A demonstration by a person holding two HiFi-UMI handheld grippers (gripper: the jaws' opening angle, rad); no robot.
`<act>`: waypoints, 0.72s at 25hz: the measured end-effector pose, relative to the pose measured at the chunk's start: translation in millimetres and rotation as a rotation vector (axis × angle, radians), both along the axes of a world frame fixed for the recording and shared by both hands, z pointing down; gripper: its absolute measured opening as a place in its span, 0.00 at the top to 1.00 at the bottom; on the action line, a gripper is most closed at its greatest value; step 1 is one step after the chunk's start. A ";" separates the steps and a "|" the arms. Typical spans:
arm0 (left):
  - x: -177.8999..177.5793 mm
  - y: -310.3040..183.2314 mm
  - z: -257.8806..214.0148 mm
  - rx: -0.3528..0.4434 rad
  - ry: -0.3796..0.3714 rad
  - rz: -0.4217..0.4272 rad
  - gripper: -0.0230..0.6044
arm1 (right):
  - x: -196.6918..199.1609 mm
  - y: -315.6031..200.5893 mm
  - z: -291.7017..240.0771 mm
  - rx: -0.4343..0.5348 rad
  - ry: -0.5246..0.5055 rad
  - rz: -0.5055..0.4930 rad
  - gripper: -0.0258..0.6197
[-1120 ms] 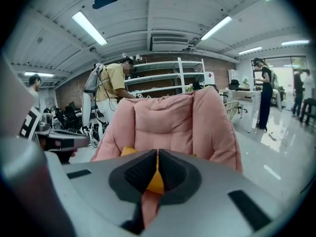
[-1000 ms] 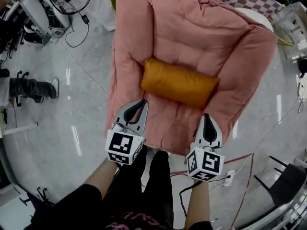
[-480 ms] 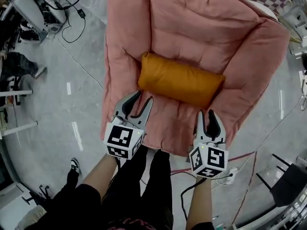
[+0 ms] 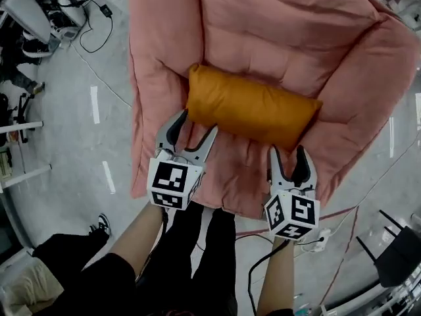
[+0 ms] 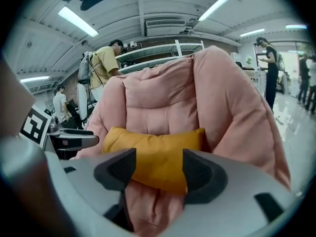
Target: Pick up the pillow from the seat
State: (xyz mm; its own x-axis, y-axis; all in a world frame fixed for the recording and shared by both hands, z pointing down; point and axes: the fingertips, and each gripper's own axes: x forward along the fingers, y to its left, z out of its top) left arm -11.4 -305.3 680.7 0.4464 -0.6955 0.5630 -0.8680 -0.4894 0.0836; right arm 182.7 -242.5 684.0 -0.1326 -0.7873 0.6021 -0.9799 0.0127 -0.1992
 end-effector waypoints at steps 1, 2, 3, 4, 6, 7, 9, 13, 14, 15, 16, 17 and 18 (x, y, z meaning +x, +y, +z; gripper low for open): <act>-0.8 -3.3 5.5 -0.003 -0.002 -0.005 0.53 | 1.0 -1.8 5.5 -0.003 -0.001 0.003 0.52; -1.8 -6.7 10.1 -0.002 -0.004 -0.011 0.52 | 1.9 -3.7 10.7 -0.007 -0.003 0.007 0.51; -3.0 -9.9 14.2 -0.001 -0.007 -0.016 0.52 | 2.6 -5.6 15.6 -0.010 -0.003 0.011 0.51; -4.1 -12.5 18.5 0.000 -0.010 -0.021 0.52 | 3.0 -7.2 20.4 -0.013 -0.004 0.015 0.51; -6.8 -16.0 28.4 -0.008 -0.015 -0.027 0.51 | 2.6 -10.1 29.6 -0.019 -0.007 0.026 0.50; -8.3 -17.4 34.0 -0.014 -0.018 -0.029 0.51 | 1.8 -11.8 34.4 -0.023 -0.009 0.031 0.50; -10.9 -20.9 43.5 -0.022 -0.024 -0.034 0.51 | 0.3 -16.0 44.2 -0.032 -0.011 0.037 0.50; -11.4 -27.0 57.5 -0.027 -0.048 -0.047 0.50 | 5.4 -22.0 61.9 -0.051 -0.006 0.042 0.49; -11.5 -28.8 60.7 -0.027 -0.057 -0.049 0.49 | 7.5 -23.2 66.0 -0.058 -0.004 0.044 0.49; -11.8 -31.1 63.7 -0.029 -0.065 -0.050 0.49 | 9.4 -24.8 70.1 -0.066 -0.003 0.046 0.48; -12.0 -33.8 66.6 -0.031 -0.069 -0.050 0.48 | 10.9 -26.8 74.5 -0.074 -0.001 0.045 0.48; -11.8 -36.4 70.0 -0.036 -0.069 -0.049 0.48 | 12.2 -28.9 79.2 -0.083 0.002 0.043 0.48; -11.3 -38.6 74.1 -0.043 -0.069 -0.046 0.48 | 13.1 -30.9 84.2 -0.092 0.006 0.040 0.47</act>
